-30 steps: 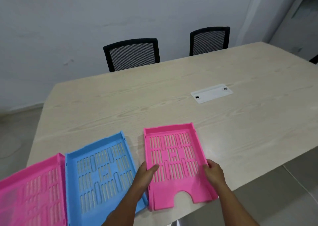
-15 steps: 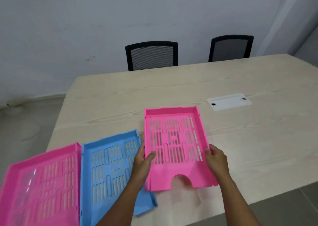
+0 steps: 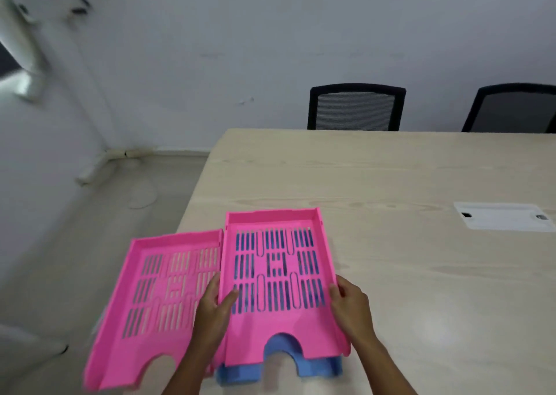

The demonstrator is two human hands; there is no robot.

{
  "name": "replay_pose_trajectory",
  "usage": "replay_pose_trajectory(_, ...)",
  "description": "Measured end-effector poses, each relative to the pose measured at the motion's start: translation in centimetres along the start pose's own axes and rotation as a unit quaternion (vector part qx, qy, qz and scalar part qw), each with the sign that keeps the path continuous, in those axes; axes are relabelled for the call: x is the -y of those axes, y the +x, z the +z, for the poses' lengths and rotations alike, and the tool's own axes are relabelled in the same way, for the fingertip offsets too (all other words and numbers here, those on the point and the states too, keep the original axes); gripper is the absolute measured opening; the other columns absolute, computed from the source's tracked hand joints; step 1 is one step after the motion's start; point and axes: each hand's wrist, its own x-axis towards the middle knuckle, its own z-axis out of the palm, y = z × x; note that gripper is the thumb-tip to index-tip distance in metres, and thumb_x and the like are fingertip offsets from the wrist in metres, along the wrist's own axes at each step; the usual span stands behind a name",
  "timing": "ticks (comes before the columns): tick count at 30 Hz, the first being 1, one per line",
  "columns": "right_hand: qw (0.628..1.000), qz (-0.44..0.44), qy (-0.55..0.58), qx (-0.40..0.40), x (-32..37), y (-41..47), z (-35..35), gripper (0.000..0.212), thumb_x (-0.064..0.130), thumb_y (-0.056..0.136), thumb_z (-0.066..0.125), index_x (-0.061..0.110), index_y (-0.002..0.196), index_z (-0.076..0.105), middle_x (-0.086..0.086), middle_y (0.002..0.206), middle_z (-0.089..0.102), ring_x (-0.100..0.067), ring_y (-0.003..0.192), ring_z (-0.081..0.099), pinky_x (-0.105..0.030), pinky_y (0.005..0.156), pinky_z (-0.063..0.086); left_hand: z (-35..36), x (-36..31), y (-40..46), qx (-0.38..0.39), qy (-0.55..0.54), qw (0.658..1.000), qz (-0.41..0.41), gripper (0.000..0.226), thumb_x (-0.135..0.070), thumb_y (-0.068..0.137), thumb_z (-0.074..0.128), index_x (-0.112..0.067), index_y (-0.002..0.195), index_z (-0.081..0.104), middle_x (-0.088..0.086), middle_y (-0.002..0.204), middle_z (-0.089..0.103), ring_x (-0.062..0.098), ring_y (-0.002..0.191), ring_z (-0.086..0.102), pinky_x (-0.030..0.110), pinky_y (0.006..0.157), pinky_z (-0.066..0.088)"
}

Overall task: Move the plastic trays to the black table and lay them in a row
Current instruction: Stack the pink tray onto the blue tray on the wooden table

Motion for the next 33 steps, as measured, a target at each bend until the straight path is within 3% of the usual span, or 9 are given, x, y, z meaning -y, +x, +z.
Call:
replay_pose_trajectory(5,0.999,0.002,-0.042,0.015,-0.1,-0.3,1.9,0.027,0.013,0.101,0.046,0.014,0.093,0.072,0.001,0.074,0.070,-0.007,0.063,0.062,-0.010,0.046,0.041,-1.5,1.0,-0.3,-0.003,0.017,1.000,-0.007,0.071,-0.025,0.089,0.067,-0.015,0.151,0.034,0.010,0.158,0.036,0.030,0.143,0.036,0.051,0.116,0.031)
replay_pose_trajectory(10,0.998,0.010,-0.065,-0.001,-0.3,-0.4,2.4,0.026,0.013,0.101,0.047,0.013,0.089,0.070,0.000,0.072,0.069,-0.001,0.062,0.059,-0.012,0.049,0.041,-1.5,1.6,-0.4,0.001,0.033,0.999,-0.023,0.067,-0.015,0.094,0.062,-0.014,0.153,0.029,0.010,0.160,0.031,0.030,0.146,0.032,0.047,0.116,0.029)
replay_pose_trajectory(14,0.998,0.011,-0.048,-0.026,-0.3,-0.6,2.3,0.026,0.010,0.100,0.047,0.010,0.087,0.070,-0.002,0.071,0.070,-0.008,0.061,0.061,-0.012,0.048,0.040,-1.4,1.8,-0.6,0.006,0.054,0.998,-0.021,0.069,-0.020,0.095,0.061,-0.017,0.154,0.026,0.007,0.162,0.028,0.031,0.146,0.030,0.049,0.115,0.029)
replay_pose_trajectory(19,0.999,0.019,-0.036,-0.035,-0.5,-0.9,2.7,0.027,0.011,0.100,0.046,0.009,0.088,0.070,-0.001,0.069,0.069,-0.015,0.062,0.064,-0.027,0.054,0.049,-1.3,1.7,-0.6,0.014,0.074,0.997,-0.029,0.069,-0.021,0.095,0.060,-0.018,0.155,0.025,0.007,0.162,0.028,0.032,0.146,0.031,0.050,0.114,0.030)
replay_pose_trajectory(26,0.998,0.027,-0.009,-0.058,-0.9,-1.9,2.6,0.028,0.011,0.101,0.046,0.019,0.091,0.070,0.001,0.065,0.068,-0.011,0.060,0.063,-0.023,0.051,0.042,-1.1,1.1,-0.9,0.015,0.092,0.995,-0.033,0.069,-0.023,0.094,0.061,-0.019,0.154,0.027,0.007,0.160,0.032,0.030,0.144,0.034,0.049,0.115,0.032)
replay_pose_trajectory(33,0.997,0.031,-0.005,-0.069,-1.2,-2.5,2.3,0.027,0.010,0.101,0.046,0.017,0.089,0.069,0.001,0.066,0.067,-0.011,0.061,0.062,-0.022,0.052,0.042,-0.8,0.8,-0.8,0.026,0.092,0.995,-0.032,0.063,-0.019,0.095,0.060,-0.016,0.152,0.032,0.008,0.156,0.039,0.029,0.141,0.039,0.045,0.112,0.034)
